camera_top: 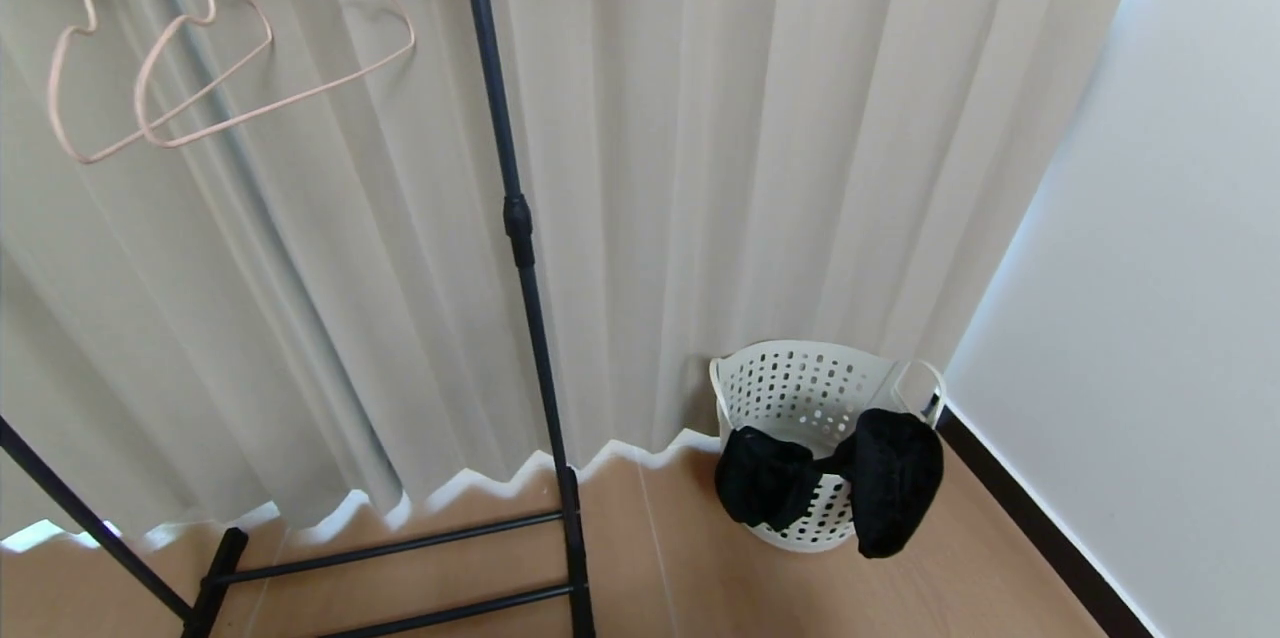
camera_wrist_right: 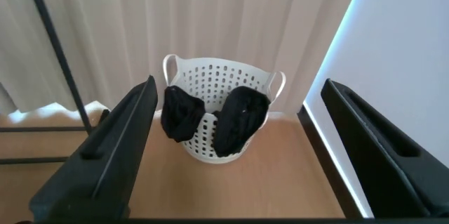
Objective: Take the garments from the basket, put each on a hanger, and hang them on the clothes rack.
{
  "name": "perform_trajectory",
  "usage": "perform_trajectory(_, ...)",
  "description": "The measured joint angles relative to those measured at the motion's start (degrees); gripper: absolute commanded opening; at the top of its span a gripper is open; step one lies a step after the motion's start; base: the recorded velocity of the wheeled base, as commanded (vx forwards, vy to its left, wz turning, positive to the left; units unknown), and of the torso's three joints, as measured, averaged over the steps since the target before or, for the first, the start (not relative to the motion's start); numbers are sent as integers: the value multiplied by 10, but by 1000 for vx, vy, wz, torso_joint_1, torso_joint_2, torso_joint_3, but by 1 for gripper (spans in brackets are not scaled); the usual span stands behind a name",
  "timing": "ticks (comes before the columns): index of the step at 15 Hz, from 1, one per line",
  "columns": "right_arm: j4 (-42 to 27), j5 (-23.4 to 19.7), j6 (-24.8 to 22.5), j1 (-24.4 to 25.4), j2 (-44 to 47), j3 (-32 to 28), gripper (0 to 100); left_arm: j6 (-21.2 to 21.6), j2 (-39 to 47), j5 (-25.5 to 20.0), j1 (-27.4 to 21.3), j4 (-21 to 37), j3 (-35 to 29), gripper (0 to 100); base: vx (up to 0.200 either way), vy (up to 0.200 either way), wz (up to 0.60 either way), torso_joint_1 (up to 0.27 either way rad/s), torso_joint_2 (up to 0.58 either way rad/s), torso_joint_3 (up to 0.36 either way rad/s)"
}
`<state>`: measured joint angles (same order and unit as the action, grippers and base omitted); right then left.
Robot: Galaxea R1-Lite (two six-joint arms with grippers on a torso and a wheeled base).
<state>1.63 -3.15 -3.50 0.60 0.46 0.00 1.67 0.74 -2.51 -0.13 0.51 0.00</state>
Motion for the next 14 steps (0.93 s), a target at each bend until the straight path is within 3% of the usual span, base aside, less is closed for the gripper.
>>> perform_trajectory(4, 0, 0, 0, 0, 0, 0, 100, -1, 0, 0, -1, 0, 0, 100, 200, 0, 0, 6, 0, 4)
perform_trajectory(9, 0, 0, 0, 0, 0, 0, 100, 2, 0, 1, 0, 0, 0, 100, 0, 0, 0, 0, 0, 0)
perform_trajectory(12, 0, 0, 0, 0, 0, 0, 100, 4, 0, 5, 0, 0, 0, 100, 0, 0, -600, 4, 1, 2)
perform_trajectory(14, 1, 0, 0, 0, 0, 0, 100, 0, 0, 5, 0, 0, 0, 100, 0, 0, 0, 0, 0, 0)
